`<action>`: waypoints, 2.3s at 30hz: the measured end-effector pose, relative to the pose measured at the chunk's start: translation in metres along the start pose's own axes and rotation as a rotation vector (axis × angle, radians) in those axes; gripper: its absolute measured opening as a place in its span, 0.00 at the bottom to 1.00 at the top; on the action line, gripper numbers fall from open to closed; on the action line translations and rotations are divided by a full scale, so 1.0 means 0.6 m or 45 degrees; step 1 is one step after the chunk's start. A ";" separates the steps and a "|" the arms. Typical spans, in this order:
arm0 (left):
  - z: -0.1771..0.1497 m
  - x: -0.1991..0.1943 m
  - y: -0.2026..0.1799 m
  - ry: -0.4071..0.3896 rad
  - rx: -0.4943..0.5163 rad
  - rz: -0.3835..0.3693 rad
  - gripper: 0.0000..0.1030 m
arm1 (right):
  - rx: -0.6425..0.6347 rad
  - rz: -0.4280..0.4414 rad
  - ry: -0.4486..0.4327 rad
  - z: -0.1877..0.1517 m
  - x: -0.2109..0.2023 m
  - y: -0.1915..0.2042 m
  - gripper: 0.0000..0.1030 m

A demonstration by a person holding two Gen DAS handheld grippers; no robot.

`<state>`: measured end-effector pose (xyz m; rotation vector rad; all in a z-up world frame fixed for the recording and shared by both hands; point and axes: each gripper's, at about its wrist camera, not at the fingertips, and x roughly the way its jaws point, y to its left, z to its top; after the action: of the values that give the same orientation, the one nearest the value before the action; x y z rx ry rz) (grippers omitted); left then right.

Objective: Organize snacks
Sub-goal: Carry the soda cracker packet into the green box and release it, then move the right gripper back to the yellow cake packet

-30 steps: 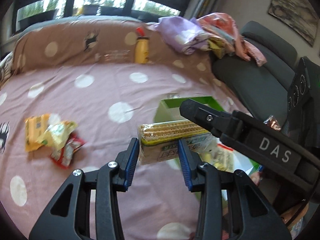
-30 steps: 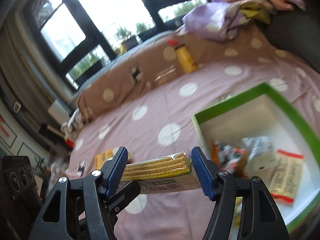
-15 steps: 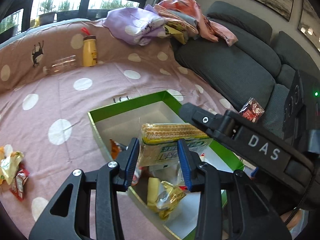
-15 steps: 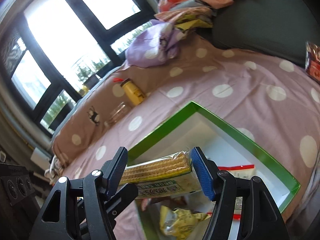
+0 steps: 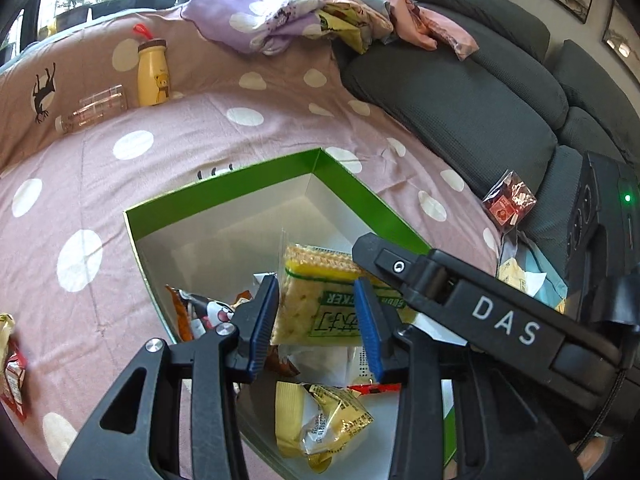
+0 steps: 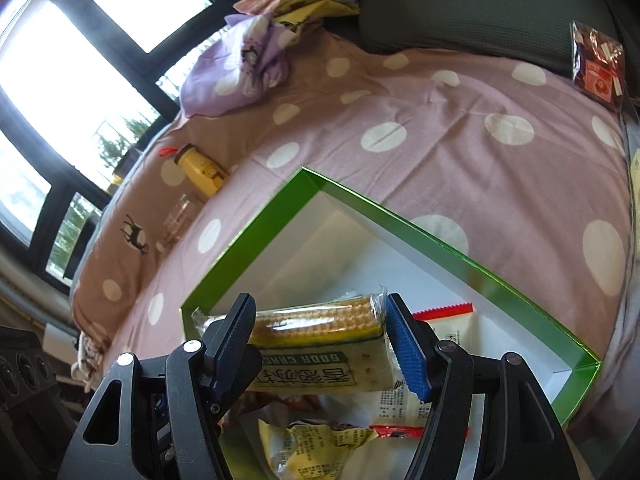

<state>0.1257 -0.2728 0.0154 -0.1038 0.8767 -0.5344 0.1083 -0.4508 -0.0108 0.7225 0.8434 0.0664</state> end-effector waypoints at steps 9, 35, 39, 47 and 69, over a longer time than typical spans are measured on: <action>-0.012 0.031 0.006 0.082 -0.044 0.013 0.37 | 0.054 -0.063 0.109 -0.005 0.029 -0.021 0.67; -0.048 -0.138 0.065 -0.135 -0.108 0.085 0.82 | -0.117 -0.084 -0.043 -0.023 -0.009 0.050 0.85; -0.074 -0.189 0.101 -0.198 -0.158 0.181 0.89 | -0.212 -0.055 -0.064 -0.036 -0.013 0.084 0.89; -0.134 -0.283 0.197 -0.275 -0.327 0.319 0.98 | -0.424 -0.004 -0.102 -0.079 -0.022 0.167 0.90; -0.311 -0.404 0.461 -0.266 -0.991 0.787 0.99 | -0.948 0.374 0.452 -0.298 0.080 0.459 0.92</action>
<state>-0.0293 0.1084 -0.0172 -0.5651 0.8169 0.4103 0.0763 -0.1250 0.0455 0.1189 0.9548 0.7508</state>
